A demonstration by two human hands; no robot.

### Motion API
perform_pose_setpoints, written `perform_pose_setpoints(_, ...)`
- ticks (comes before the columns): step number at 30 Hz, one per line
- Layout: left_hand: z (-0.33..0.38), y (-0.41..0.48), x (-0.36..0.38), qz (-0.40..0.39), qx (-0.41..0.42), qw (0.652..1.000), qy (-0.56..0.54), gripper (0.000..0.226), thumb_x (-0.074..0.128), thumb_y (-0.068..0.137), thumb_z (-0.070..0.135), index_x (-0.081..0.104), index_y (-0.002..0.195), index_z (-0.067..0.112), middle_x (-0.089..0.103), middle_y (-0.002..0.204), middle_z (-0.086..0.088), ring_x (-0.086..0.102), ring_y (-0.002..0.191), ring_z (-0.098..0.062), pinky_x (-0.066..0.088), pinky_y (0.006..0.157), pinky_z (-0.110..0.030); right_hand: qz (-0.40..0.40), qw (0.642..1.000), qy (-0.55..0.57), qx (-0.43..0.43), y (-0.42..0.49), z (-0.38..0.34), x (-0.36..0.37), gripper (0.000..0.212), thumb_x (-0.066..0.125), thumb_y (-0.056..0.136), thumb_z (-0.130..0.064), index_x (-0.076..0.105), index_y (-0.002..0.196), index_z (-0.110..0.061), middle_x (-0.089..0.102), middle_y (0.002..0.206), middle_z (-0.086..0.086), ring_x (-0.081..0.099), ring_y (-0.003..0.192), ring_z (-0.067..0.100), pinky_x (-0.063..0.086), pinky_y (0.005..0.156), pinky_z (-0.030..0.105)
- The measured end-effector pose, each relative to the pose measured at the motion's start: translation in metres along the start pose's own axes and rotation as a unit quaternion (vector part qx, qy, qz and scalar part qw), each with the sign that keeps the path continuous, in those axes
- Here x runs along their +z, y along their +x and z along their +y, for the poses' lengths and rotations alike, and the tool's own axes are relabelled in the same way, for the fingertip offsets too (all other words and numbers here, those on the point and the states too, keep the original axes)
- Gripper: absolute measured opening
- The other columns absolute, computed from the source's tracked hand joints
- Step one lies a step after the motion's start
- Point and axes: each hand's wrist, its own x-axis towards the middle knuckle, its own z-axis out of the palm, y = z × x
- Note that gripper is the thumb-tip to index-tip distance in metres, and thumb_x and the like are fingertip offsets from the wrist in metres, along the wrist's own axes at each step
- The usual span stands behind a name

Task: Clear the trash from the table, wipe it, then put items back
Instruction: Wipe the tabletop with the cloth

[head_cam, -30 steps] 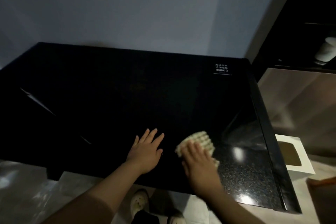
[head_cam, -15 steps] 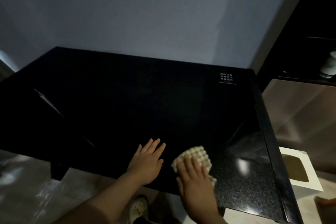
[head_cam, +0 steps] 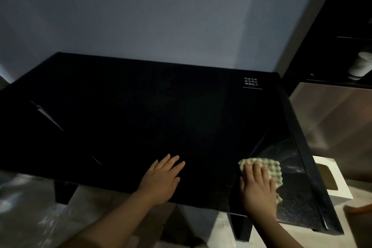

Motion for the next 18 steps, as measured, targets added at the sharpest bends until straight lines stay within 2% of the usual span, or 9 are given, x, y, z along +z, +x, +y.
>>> perform_pose_setpoints(3, -0.017, -0.008, -0.005, -0.014, 0.003, 1.0, 0.008, 0.056, 0.027, 0.101, 0.045, 0.002, 0.151, 0.034, -0.008, 0.16, 0.009, -0.013, 0.146, -0.013, -0.003, 0.12, -0.037, -0.03, 0.999, -0.026, 0.004, -0.006, -0.017, 0.005, 0.053, 0.02, 0.102, -0.037, 0.006, 0.152, -0.025, -0.001, 0.16, 0.004, -0.003, 0.147, 0.025, 0.004, 0.118, 0.04)
perform_pose_setpoints(5, -0.031, -0.017, -0.009, -0.028, 0.0, 1.0, 0.013, 0.067, 0.032, 0.097, 0.053, -0.002, 0.151, 0.033, -0.012, 0.159, 0.008, -0.015, 0.146, -0.014, -0.003, 0.121, -0.039, 0.0, 0.999, -0.036, -0.022, -0.016, -0.041, 0.012, 0.049, 0.025, 0.1, -0.034, 0.035, 0.146, -0.02, 0.027, 0.154, 0.011, 0.026, 0.142, 0.031, 0.026, 0.112, 0.047)
perform_pose_setpoints(7, -0.046, -0.023, -0.012, -0.046, -0.005, 0.999, 0.013, 0.078, 0.038, 0.093, 0.059, -0.006, 0.151, 0.03, -0.016, 0.159, 0.006, -0.018, 0.146, -0.016, -0.004, 0.12, -0.041, -0.005, 0.998, -0.022, -0.061, -0.029, -0.072, 0.023, 0.054, 0.023, 0.096, -0.038, 0.068, 0.116, -0.017, 0.062, 0.125, 0.012, 0.061, 0.113, 0.033, 0.049, 0.09, 0.048)
perform_pose_setpoints(9, -0.061, -0.027, -0.014, -0.056, -0.009, 0.998, 0.013, 0.087, 0.043, 0.089, 0.062, -0.006, 0.152, 0.027, -0.016, 0.159, 0.005, -0.019, 0.145, -0.018, -0.005, 0.12, -0.041, -0.037, 0.992, -0.03, -0.113, -0.042, -0.102, 0.039, 0.065, 0.012, 0.099, -0.039, 0.073, 0.106, -0.021, 0.069, 0.114, 0.007, 0.067, 0.102, 0.029, 0.041, 0.093, 0.043)
perform_pose_setpoints(12, -0.082, -0.029, -0.015, -0.067, -0.001, 0.997, 0.036, 0.095, 0.049, 0.083, 0.065, -0.005, 0.152, 0.028, -0.016, 0.159, 0.005, -0.02, 0.145, -0.022, -0.005, 0.118, -0.044, -0.074, 0.983, -0.042, -0.162, -0.055, -0.126, 0.038, 0.048, 0.034, 0.08, -0.037, 0.069, 0.112, -0.026, 0.068, 0.117, 0.001, 0.066, 0.106, 0.024, 0.028, 0.094, 0.035)
perform_pose_setpoints(13, -0.088, -0.028, -0.015, -0.07, 0.001, 0.997, 0.041, 0.097, 0.051, 0.082, 0.066, -0.005, 0.151, 0.029, -0.016, 0.159, 0.005, -0.02, 0.145, -0.023, -0.005, 0.118, -0.045, -0.078, 0.982, -0.055, -0.163, -0.052, -0.121, 0.039, 0.052, 0.036, 0.073, -0.035, 0.066, 0.115, -0.027, 0.067, 0.12, 0.001, 0.065, 0.108, 0.023, 0.028, 0.095, 0.033)
perform_pose_setpoints(15, -0.101, -0.029, -0.016, -0.073, 0.002, 0.996, 0.049, 0.098, 0.053, 0.08, 0.067, -0.005, 0.151, 0.032, -0.017, 0.159, 0.005, -0.02, 0.145, -0.025, -0.004, 0.118, -0.048, -0.055, 0.984, -0.055, -0.157, -0.045, -0.105, 0.031, 0.058, 0.034, 0.073, -0.032, 0.056, 0.127, -0.026, 0.058, 0.133, 0.003, 0.057, 0.121, 0.024, 0.03, 0.103, 0.031)
perform_pose_setpoints(17, -0.112, -0.032, -0.016, -0.073, -0.001, 0.996, 0.058, 0.097, 0.054, 0.08, 0.067, -0.005, 0.15, 0.036, -0.017, 0.159, 0.005, -0.02, 0.145, -0.026, -0.004, 0.117, -0.05, -0.046, 0.993, -0.032, -0.099, -0.04, -0.093, 0.016, 0.056, 0.023, 0.09, -0.027, 0.032, 0.145, -0.028, 0.025, 0.156, 0.003, 0.024, 0.144, 0.022, 0.019, 0.114, 0.035)
perform_pose_setpoints(18, -0.118, -0.034, -0.016, -0.072, -0.005, 0.996, 0.061, 0.096, 0.054, 0.08, 0.067, -0.005, 0.15, 0.038, -0.018, 0.159, 0.005, -0.02, 0.145, -0.027, -0.004, 0.117, -0.052, -0.045, 0.997, -0.021, -0.064, -0.038, -0.09, 0.014, 0.052, 0.019, 0.098, -0.029, 0.019, 0.149, -0.03, 0.007, 0.16, 0.001, 0.007, 0.147, 0.02, 0.011, 0.117, 0.036)
